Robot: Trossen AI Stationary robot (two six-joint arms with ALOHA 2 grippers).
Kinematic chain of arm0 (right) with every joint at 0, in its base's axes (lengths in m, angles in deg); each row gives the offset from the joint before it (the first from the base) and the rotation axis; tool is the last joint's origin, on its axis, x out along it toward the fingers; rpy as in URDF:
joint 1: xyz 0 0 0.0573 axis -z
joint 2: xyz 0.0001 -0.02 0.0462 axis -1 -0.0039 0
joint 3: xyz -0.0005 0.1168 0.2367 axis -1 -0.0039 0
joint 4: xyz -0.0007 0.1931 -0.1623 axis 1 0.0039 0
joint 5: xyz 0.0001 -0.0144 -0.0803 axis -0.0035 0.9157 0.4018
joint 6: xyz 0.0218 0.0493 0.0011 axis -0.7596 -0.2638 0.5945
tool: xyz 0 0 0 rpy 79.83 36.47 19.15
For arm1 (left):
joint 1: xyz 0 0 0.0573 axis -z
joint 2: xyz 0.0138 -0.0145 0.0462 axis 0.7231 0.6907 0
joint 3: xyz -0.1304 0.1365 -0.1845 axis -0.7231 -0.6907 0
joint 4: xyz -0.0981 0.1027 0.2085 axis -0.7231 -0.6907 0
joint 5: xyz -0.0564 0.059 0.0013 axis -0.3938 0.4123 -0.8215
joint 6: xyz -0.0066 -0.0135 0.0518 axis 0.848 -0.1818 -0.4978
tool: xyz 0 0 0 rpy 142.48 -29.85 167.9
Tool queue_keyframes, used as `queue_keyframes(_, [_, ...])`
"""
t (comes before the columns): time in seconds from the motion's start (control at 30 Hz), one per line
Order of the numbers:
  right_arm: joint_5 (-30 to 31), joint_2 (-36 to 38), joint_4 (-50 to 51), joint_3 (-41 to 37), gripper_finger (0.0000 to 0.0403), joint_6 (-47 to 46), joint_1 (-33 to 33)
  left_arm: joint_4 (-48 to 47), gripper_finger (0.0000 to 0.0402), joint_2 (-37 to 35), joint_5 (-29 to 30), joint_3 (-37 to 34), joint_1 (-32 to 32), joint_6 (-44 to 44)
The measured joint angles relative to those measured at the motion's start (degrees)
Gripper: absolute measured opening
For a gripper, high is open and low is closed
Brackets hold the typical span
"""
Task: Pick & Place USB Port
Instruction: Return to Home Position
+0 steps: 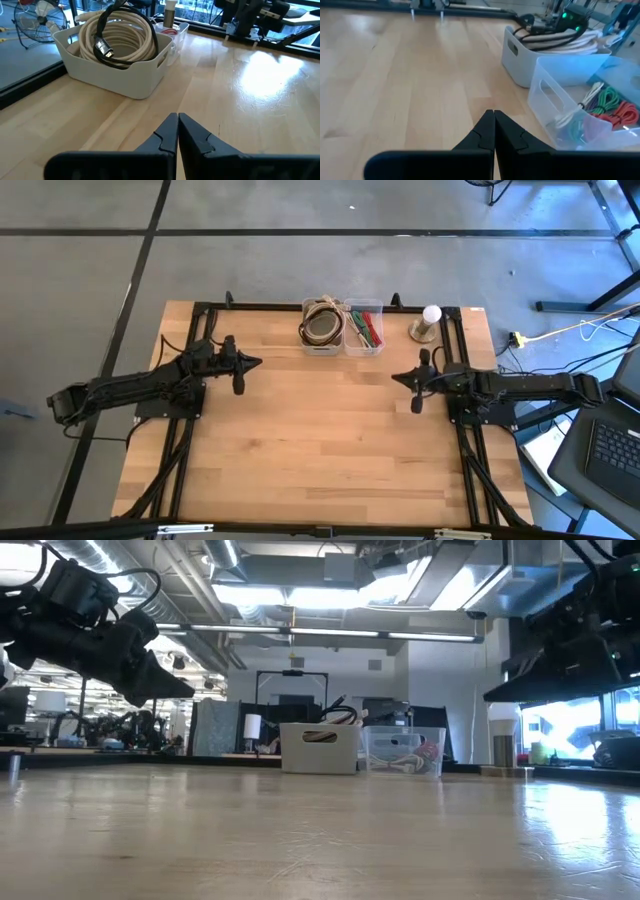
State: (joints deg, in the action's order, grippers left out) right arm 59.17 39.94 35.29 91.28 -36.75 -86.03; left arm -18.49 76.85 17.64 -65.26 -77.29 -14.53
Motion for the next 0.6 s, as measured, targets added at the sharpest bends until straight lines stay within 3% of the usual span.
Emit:
queue_keyframes(0.3, [4.21, -0.04, 3.10, 0.00, 0.0012, -1.50, 0.00, 0.00, 0.0005, 0.00, -0.02, 0.00, 0.00, -0.04])
queue_keyframes(0.6, [3.87, -0.04, 3.08, 0.00, 0.0043, -1.49, 0.00, -0.41, 0.0009, -2.18, 0.05, 0.00, 0.62, 0.00])
